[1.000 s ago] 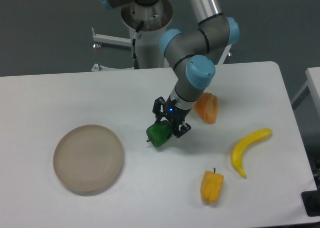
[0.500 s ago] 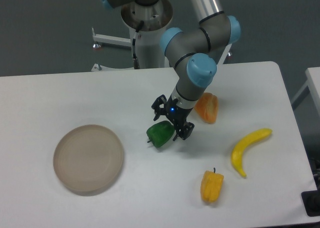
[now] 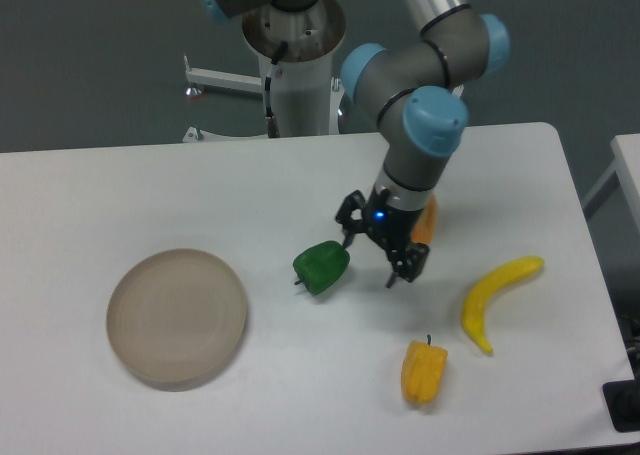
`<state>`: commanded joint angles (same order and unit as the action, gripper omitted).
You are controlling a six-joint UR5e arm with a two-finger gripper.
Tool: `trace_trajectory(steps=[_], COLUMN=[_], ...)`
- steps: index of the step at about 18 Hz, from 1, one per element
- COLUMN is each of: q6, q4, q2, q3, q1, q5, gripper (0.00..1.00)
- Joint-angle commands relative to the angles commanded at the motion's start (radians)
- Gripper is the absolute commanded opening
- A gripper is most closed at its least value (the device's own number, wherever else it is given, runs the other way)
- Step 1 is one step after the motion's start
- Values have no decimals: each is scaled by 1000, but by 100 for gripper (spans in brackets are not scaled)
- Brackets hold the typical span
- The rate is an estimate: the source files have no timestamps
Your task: Place the green pepper on the table
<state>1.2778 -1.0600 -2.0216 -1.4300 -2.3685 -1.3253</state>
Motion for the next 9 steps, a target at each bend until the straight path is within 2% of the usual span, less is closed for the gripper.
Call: trace_trajectory(steps=[6,9], q6=[34,106], q4=[2,5], q2=[-95,-124], q3=[150,187], q1=[-37,-72], q5=[-78,-122], gripper=[100,100])
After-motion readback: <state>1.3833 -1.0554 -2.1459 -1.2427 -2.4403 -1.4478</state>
